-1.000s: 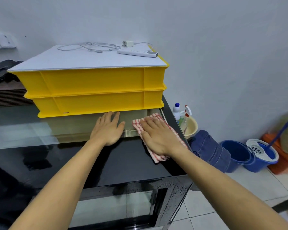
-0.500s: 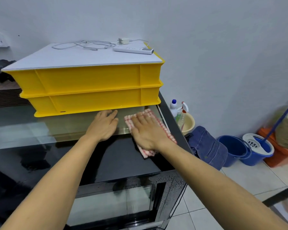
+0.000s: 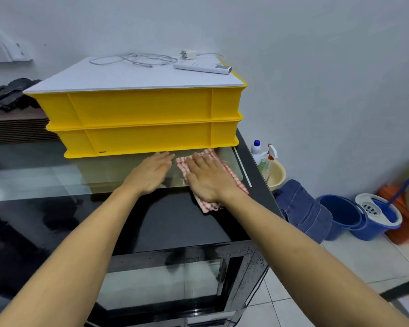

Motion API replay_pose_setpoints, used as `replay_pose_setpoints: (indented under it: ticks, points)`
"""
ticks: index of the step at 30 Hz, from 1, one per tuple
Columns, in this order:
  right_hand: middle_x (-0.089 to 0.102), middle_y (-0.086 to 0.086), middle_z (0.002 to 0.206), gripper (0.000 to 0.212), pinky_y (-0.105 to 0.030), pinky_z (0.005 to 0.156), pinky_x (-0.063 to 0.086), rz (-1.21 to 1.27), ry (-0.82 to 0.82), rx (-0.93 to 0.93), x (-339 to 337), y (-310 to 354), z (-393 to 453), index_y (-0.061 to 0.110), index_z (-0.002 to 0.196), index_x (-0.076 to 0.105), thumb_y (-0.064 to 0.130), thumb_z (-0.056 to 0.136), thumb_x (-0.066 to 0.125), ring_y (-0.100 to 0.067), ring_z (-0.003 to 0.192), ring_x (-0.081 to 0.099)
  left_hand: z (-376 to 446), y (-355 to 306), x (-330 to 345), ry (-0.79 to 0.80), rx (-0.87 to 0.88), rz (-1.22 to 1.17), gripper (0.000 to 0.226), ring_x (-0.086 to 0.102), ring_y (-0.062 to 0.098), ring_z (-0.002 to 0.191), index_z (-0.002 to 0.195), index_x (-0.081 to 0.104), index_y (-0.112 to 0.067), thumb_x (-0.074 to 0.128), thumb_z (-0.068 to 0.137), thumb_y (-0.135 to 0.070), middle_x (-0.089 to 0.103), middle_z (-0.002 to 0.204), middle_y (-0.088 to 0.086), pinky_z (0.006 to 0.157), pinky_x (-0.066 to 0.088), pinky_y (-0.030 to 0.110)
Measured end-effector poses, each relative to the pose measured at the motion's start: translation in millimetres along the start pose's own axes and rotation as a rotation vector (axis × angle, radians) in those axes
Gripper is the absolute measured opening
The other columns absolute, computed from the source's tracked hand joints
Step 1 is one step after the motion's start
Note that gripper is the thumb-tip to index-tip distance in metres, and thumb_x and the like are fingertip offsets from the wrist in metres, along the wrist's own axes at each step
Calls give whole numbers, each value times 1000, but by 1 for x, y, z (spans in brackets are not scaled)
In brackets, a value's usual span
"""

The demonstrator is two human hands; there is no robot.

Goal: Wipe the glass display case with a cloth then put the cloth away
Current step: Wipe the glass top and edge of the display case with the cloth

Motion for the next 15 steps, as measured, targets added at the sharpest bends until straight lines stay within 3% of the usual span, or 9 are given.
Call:
replay_pose_setpoints:
  ticks: [3,5,7,10,13,15]
  points:
    - [-7,1,175,60,-37,130,-10,-24,23,-193,11,31,-58,23,167,3,44,112,14,-18,161,-11,-2,2,-1,13,-15,-20,86,6,11,160,164,27,-36,-5,94,-75,15,172,-14,130,10,43]
    - [-14,9,172,59,-29,126,-18,-27,29,-250,4,15,-99,27,167,1,45,113,15,-10,159,-17,-2,0,3,43,-8,39,80,2,11,161,167,18,-32,-5,100,-70,8,174,-11,130,6,39]
    - [-18,12,169,58,-24,123,-21,-67,30,-194,-10,-25,-109,28,166,-3,44,113,12,-5,156,-22,-3,-6,6,51,6,97,73,-4,13,161,168,8,-29,-3,104,-63,-1,174,-9,130,1,37]
    - [-13,5,174,59,-28,126,-15,-62,24,-39,-25,-68,-73,25,167,-3,44,113,10,-8,158,-16,-6,-9,7,67,8,112,77,-7,13,160,167,4,-29,-5,101,-66,-5,174,-10,131,-1,39]
    - [-6,-3,175,61,-37,130,-8,-36,-2,64,-17,-53,-17,19,168,3,42,112,11,-18,161,-8,-4,-6,7,56,8,107,80,-7,11,160,167,3,-30,-9,98,-68,-4,174,-11,131,0,38]
    - [-6,-6,175,61,-39,129,-8,-23,11,25,-8,-16,-1,16,168,3,40,112,12,-23,162,-7,-4,-3,6,62,7,101,71,-6,10,160,167,4,-29,-5,105,-60,-3,174,-10,130,0,35]
Point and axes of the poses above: each hand's wrist, its own z-axis towards the middle knuckle, its own x-axis out of the palm, y = z × x, the point moved 7 cm from there along z, towards the middle knuckle
